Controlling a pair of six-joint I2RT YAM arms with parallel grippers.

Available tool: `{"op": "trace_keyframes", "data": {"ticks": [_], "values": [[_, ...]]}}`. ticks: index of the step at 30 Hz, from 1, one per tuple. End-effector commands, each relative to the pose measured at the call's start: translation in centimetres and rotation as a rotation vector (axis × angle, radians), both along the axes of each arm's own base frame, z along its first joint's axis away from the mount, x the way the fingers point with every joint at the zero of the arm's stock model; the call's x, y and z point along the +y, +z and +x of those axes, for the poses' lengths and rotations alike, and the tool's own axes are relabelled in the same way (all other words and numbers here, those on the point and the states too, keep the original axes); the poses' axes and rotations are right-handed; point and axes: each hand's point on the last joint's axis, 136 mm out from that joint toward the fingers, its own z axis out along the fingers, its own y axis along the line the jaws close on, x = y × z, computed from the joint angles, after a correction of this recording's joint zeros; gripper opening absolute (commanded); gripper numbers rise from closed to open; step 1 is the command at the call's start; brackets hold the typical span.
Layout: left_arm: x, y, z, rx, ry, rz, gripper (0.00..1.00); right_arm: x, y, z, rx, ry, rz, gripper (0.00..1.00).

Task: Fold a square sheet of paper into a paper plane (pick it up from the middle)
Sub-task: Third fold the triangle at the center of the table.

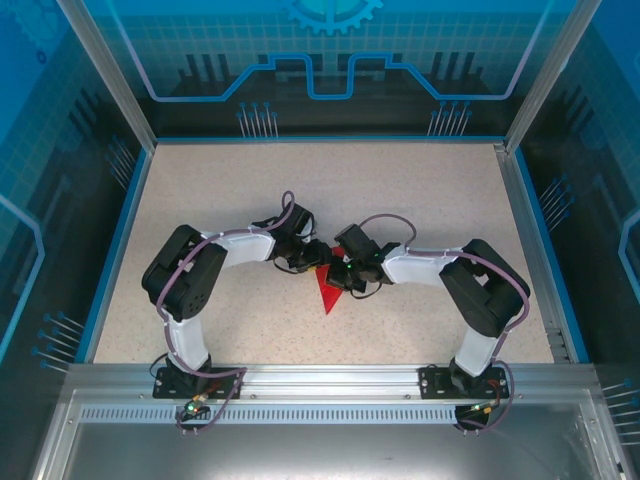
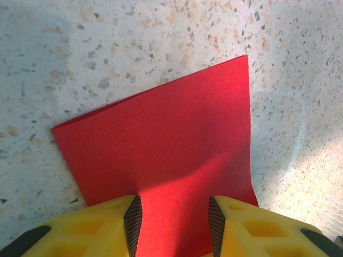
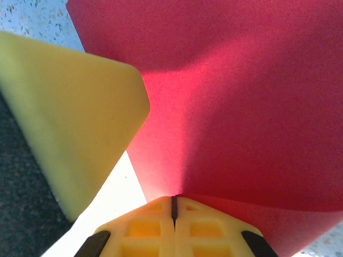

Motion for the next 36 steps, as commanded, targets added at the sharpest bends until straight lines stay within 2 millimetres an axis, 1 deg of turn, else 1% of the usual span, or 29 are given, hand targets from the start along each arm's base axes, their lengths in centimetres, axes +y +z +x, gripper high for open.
{"op": "trace_keyframes", "data": {"ticks": [1, 12, 21, 28, 36], "values": [[0.6, -1.3, -0.4, 0.041, -0.01, 0.034, 0.43, 0.4, -0.1, 0.6, -0.026, -0.004, -0.022, 0.0], [0.6, -1.4, -0.6, 0.045, -0.011, 0.035, 0.43, 0.9, -0.3, 0.3, -0.023, 0.03, -0.016, 0.0], [0.6, -1.6, -0.8, 0.049, -0.018, 0.038, 0.43, 1.2, -0.5, 0.4, -0.014, 0.038, -0.021, 0.0], [0.6, -1.6, -0.8, 0.051, -0.021, 0.034, 0.43, 0.6, -1.0, 0.0, -0.01, 0.06, -0.051, 0.0], [0.4, -1.5, -0.9, 0.048, -0.027, 0.031, 0.43, 0.9, -0.7, -0.8, -0.014, 0.122, -0.041, 0.0]]}}
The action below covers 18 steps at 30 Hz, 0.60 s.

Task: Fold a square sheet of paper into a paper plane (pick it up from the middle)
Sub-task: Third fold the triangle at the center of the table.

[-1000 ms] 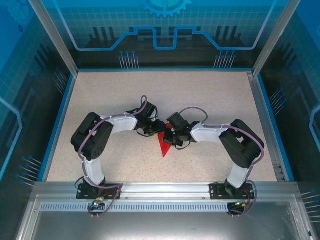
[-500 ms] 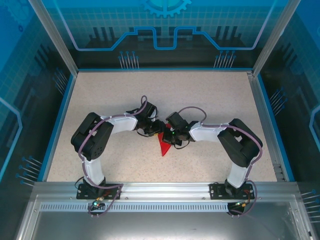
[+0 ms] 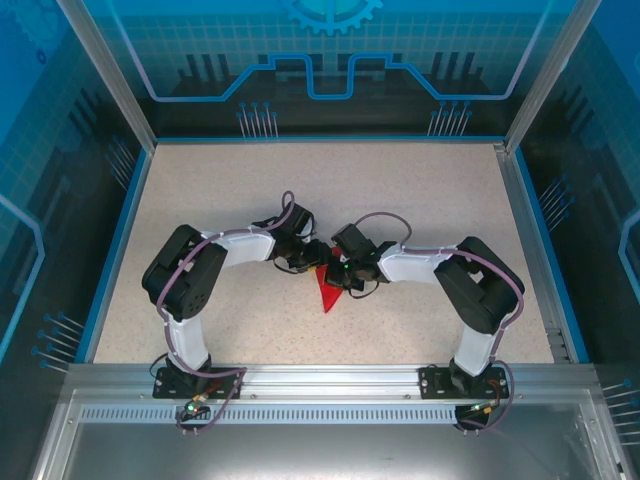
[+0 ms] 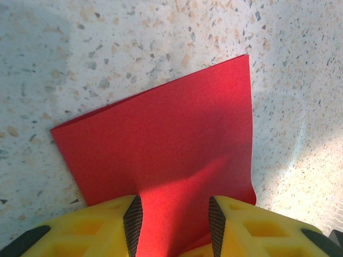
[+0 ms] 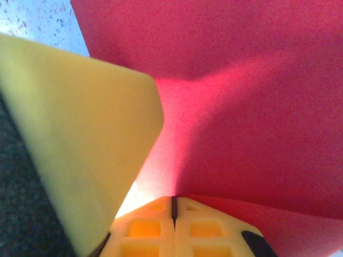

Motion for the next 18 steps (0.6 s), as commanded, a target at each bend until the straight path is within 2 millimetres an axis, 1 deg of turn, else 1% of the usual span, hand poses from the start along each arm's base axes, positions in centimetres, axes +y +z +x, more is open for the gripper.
{"op": "trace_keyframes", "data": {"ticks": [1, 6, 18], "values": [[0.45, -1.47, -0.86, 0.048, -0.025, 0.031, 0.43, 0.41, -0.09, -1.13, 0.012, 0.063, -0.019, 0.0], [0.4, -1.45, -0.77, 0.047, -0.025, 0.03, 0.43, 0.35, 0.45, -1.06, -0.005, 0.072, -0.023, 0.01], [0.24, -1.31, -0.77, 0.046, -0.03, 0.028, 0.43, 0.31, -0.29, -1.07, 0.006, 0.073, -0.042, 0.01]]}}
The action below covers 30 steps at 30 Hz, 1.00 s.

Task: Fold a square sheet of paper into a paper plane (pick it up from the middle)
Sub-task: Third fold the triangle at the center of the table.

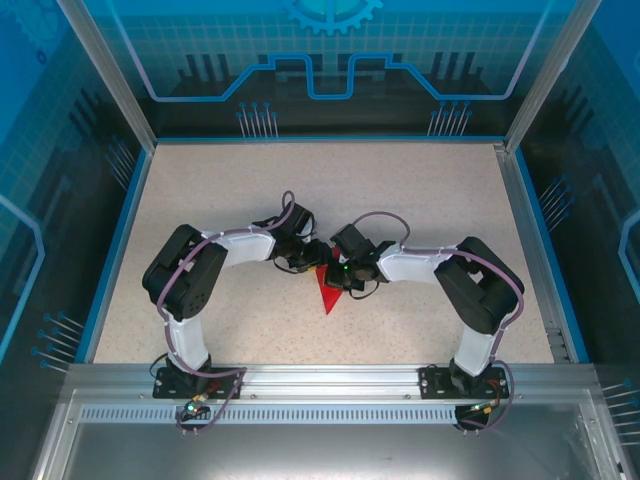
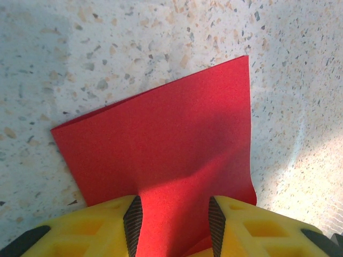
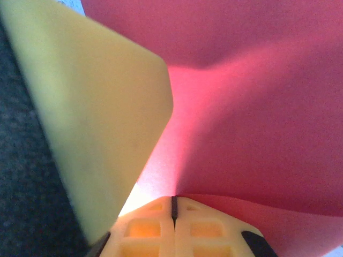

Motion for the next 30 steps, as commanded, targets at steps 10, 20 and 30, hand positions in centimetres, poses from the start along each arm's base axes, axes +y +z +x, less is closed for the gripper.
{"op": "trace_keyframes", "data": {"ticks": [10, 20, 30], "values": [[0.3, -1.2, -0.8, 0.042, -0.028, 0.033, 0.43, 0.3, -0.7, -0.6, 0.019, 0.026, -0.03, 0.02], [0.8, 0.9, -0.2, -0.004, 0.02, 0.018, 0.43, 0.1, -1.3, -0.8, 0.036, 0.019, -0.043, 0.04], [5.2, 1.7, 0.9, -0.018, 0.187, 0.001, 0.43, 0.0, -2.0, -1.2, 0.057, 0.016, -0.05, 0.11]]}}
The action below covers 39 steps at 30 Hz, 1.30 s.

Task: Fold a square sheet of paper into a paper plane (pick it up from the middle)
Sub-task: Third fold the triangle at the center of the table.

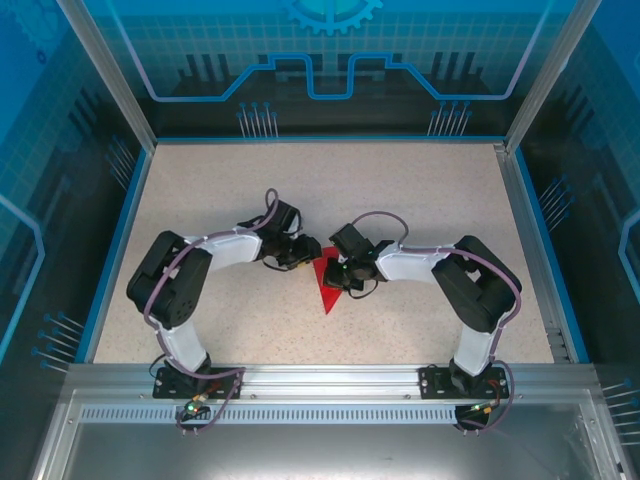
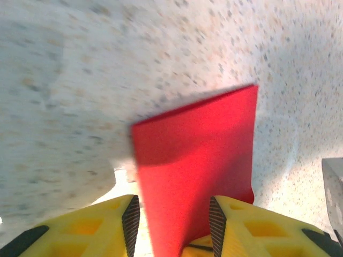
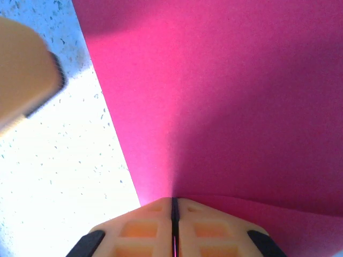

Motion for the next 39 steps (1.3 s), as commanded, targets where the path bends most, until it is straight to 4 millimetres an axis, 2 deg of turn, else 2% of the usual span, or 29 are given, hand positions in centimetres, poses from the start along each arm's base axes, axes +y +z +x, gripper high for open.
{"op": "trace_keyframes", "data": {"ticks": [1, 6, 10, 14, 18, 29, 39], "values": [[2.1, 0.2, 0.1, 0.002, 0.079, 0.001, 0.43, -0.2, -1.7, -1.3, 0.046, 0.017, -0.047, 0.14], [3.8, 0.4, -0.1, 0.001, 0.12, -0.001, 0.44, -0.3, -1.9, -1.4, 0.053, 0.008, -0.047, 0.25], [4.4, 0.5, -0.2, 0.003, 0.131, -0.005, 0.44, -0.2, -1.9, -1.5, 0.051, 0.01, -0.03, 0.37], [4.2, 0.6, -0.3, 0.008, 0.12, -0.024, 0.44, -0.3, -1.8, -1.5, 0.045, 0.006, -0.015, 0.4], [3.5, 1.0, -0.6, 0.01, 0.095, -0.064, 0.44, 0.0, -1.3, -1.2, 0.02, 0.012, 0.035, 0.38], [2.5, 1.0, -1.8, 0.033, 0.049, -0.107, 0.44, -0.2, -1.6, -1.5, 0.016, 0.023, 0.122, 0.34], [0.9, 1.5, -3.3, 0.037, -0.006, -0.138, 0.42, -1.3, -2.0, -2.0, 0.022, 0.017, 0.08, 0.15]]}}
